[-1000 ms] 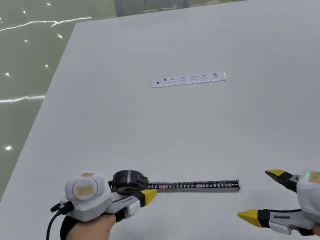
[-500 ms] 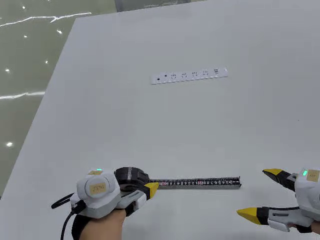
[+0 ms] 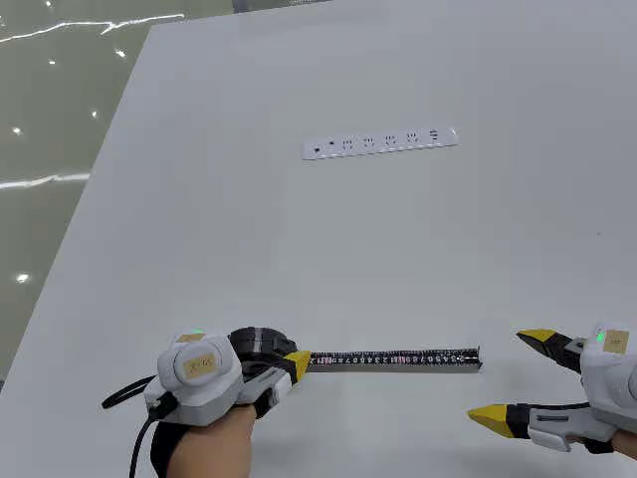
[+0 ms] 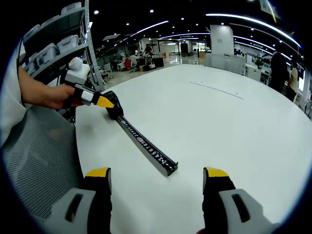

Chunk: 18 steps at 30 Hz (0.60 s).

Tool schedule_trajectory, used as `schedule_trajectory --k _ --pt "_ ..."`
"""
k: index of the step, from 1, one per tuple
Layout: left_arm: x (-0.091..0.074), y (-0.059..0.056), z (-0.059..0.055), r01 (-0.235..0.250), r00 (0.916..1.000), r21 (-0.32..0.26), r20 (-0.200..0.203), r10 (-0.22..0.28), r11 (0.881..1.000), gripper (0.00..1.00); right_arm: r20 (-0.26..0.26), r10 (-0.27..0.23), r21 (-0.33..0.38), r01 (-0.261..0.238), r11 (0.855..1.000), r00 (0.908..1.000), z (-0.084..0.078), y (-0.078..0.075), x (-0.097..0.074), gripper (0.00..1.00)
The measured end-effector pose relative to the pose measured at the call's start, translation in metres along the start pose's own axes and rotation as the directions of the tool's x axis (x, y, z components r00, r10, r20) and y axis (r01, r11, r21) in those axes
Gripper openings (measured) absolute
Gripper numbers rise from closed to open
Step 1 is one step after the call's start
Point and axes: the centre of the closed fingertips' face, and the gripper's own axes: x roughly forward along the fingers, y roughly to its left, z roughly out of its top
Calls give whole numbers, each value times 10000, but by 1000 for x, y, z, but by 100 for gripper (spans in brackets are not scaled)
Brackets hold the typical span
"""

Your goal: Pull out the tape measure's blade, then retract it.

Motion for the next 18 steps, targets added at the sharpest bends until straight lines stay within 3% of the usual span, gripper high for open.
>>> schedule_trajectory --k 12,18 --pt "1 6 0 -361 9993 -391 -4 361 9986 66 -122 271 -171 -273 9995 9996 -6 -3 9 74" --pt "3 7 -2 -445 9990 -284 -117 442 9986 65 -99 292 -164 -294 9994 9995 -8 -4 11 73"
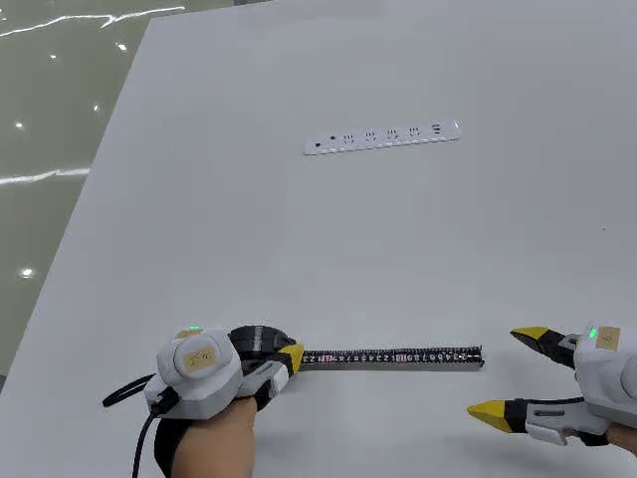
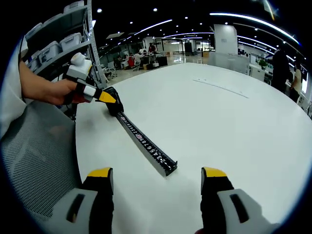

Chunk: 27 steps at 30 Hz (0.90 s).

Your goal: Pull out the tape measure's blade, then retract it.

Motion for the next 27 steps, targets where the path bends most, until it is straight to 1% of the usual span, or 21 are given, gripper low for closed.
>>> schedule_trajectory --k 3,7,10,13,18,20,21,27 --pt "1 1 -1 -56 10000 99 -82 57 9999 63 -14 26 -15 -26 10000 10000 0 1 0 73" --pt "1 4 -1 -121 9998 28 -148 121 9999 61 -81 33 -74 -33 10000 10000 -3 -1 2 73" --pt "2 5 -2 -172 9996 154 -218 175 9997 60 -93 31 -102 -32 9999 10000 -2 -1 2 72" --pt "3 5 -2 -193 9995 91 -251 195 9998 60 -32 14 -95 -14 10000 10000 -1 -1 3 72" --pt "3 5 -3 -234 9993 56 -291 236 9997 60 -114 32 -177 -34 9998 9999 -4 -1 4 71" --pt "4 5 -3 -236 9991 168 -355 242 9996 60 -109 94 -210 -96 9997 9999 -3 0 4 69" --pt "4 5 -3 -232 9991 89 -366 235 9997 60 -117 112 -244 -115 9996 9999 -4 0 5 69" --pt "4 5 -3 -206 9987 160 -457 213 9997 60 -156 166 -420 -173 9990 9997 -4 -3 8 68"
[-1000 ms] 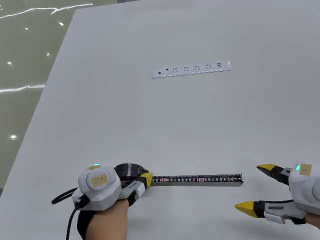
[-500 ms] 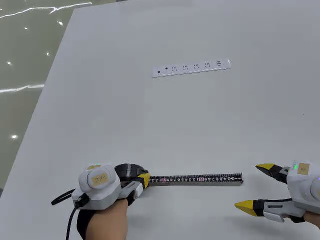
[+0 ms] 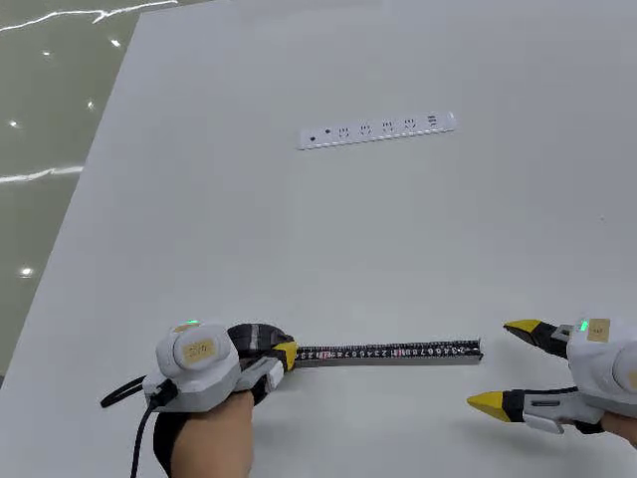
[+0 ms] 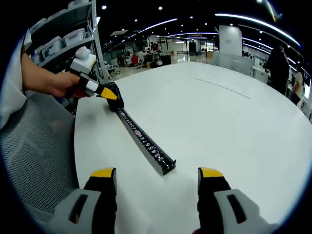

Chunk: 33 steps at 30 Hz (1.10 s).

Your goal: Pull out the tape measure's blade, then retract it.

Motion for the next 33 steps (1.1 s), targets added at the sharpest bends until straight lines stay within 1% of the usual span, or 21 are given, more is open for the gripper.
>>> schedule_trajectory --k 3,6,9,19,21,28,30,33 --pt "0 0 0 28 10000 6 -30 -28 10000 60 -9 27 -148 -27 9999 10000 0 -3 2 65" --pt "0 0 0 47 10000 -14 -23 -47 10000 60 -4 96 -131 -96 9999 10000 1 -6 6 62" --pt "0 0 0 68 10000 -23 -25 -68 10000 60 -67 63 -291 -65 9996 10000 1 -12 11 58" --pt "1 0 0 97 9999 -19 -65 -97 10000 60 -229 399 -877 -418 9953 9989 1 -12 21 48" --pt "1 0 0 104 9999 -18 -70 -104 9999 60 -202 573 -1053 -591 9927 9982 -1 -11 23 45" --pt "1 0 0 133 9999 -32 -56 -133 9999 60 -109 787 -1159 -795 9901 9968 -1 -10 24 41" --pt "0 0 0 142 9999 -37 -60 -142 9999 60 -148 840 -1452 -852 9857 9964 -2 -9 25 38" --pt "0 0 0 155 9999 -48 -49 -155 9999 60 -282 916 -1527 -949 9837 9954 -6 -10 26 34"
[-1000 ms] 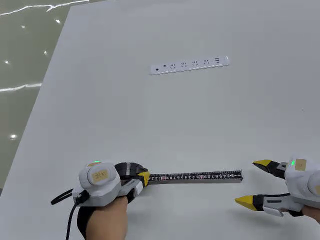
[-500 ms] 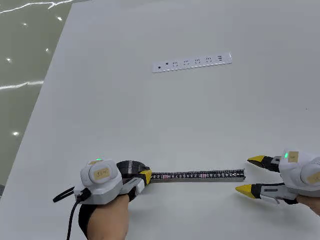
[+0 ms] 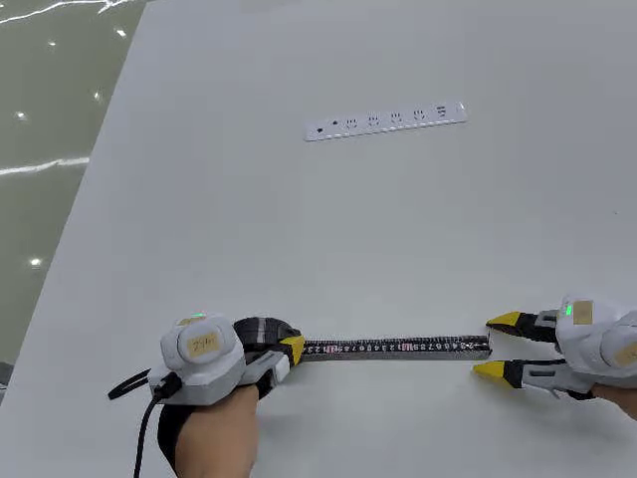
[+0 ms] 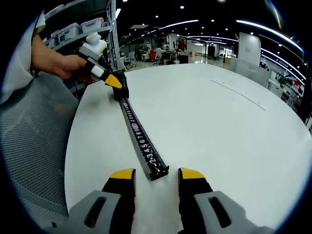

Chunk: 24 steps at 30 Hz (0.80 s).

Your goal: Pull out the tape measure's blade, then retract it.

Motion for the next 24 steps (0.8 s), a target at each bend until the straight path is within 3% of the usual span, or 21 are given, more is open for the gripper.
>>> schedule_trajectory --k 8,10,11,15,24 --pt "0 0 0 33 10000 -15 -18 -33 10000 60 249 247 -503 -234 9985 9994 1 -2 2 28" --pt "0 0 0 35 10000 -17 -25 -35 10000 60 253 243 -1160 -212 9930 9994 2 -4 3 25" --pt "0 0 0 31 10000 -15 -24 -31 10000 60 250 295 -943 -270 9952 9993 1 -2 3 23" --pt "0 0 0 29 10000 -19 -23 -29 10000 60 309 346 -1241 -305 9918 9989 2 -2 4 17" --pt "1 0 -1 6 10000 -20 -25 -6 10000 60 557 557 -1290 -482 9905 9969 2 -2 4 14"
